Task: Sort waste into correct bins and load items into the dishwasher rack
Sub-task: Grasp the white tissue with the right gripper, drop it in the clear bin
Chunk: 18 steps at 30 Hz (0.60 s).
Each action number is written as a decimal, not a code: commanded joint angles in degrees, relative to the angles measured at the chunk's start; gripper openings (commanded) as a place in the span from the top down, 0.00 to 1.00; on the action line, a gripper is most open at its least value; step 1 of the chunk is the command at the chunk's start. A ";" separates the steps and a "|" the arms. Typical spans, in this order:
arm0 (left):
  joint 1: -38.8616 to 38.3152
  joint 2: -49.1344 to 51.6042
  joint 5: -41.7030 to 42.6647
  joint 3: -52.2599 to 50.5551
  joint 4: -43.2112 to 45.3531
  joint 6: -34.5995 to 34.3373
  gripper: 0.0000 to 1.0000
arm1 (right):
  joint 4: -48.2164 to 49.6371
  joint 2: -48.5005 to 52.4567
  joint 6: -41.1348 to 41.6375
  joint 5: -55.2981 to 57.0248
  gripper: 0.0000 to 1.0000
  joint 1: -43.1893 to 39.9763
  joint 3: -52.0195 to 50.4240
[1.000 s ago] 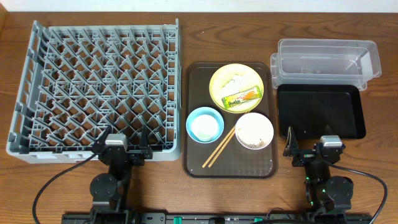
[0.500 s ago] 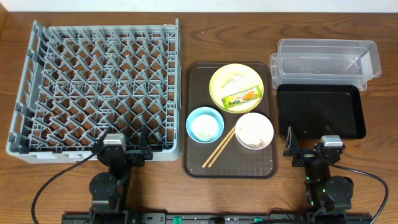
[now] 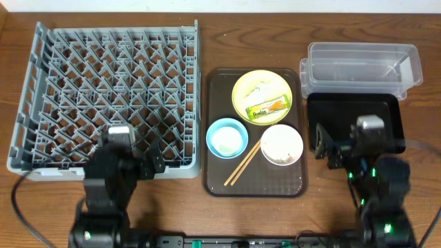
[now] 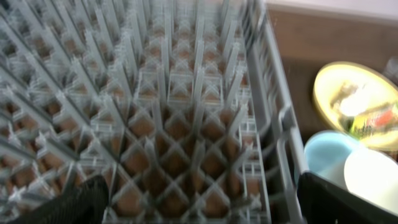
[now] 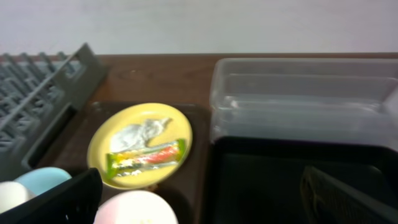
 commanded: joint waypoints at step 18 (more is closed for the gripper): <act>0.28 23.47 0.15 20.06 -16.90 -0.48 0.02 | -19.96 48.70 3.54 -18.40 0.09 3.34 43.58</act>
